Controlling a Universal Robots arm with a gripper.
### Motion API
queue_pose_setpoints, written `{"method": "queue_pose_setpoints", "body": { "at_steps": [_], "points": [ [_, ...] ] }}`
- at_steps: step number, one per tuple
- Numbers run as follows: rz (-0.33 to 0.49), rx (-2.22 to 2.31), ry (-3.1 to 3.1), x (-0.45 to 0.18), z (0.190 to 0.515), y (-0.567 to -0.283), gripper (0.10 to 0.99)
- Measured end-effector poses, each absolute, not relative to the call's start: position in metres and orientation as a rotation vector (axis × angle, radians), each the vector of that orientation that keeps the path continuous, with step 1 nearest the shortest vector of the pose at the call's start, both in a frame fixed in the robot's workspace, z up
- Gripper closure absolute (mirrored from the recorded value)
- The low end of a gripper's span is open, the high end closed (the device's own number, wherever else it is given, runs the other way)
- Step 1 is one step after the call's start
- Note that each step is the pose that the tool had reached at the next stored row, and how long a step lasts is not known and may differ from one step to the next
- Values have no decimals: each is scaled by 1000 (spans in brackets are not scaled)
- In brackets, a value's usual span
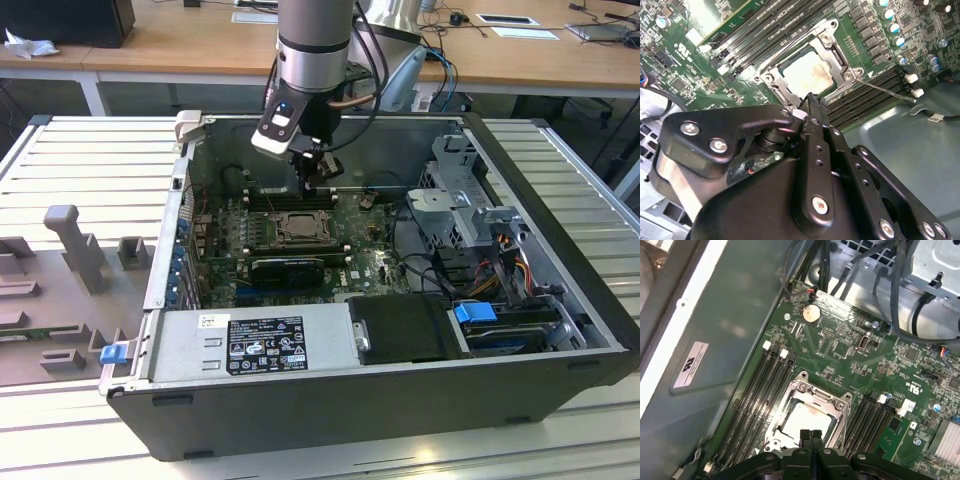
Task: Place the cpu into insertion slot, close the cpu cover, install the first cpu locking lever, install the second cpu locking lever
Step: 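Install the first cpu locking lever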
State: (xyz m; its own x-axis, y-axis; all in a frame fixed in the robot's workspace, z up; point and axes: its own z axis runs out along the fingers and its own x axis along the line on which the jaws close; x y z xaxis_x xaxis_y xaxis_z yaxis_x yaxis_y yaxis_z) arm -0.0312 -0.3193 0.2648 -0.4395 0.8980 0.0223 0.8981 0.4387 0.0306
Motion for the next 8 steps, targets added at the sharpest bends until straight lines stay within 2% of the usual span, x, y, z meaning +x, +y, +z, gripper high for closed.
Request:
{"method": "queue_pose_setpoints", "body": {
  "at_steps": [8],
  "points": [
    [-59, -1592, -2703, -31, 265, -319, 980]
  ]
}}
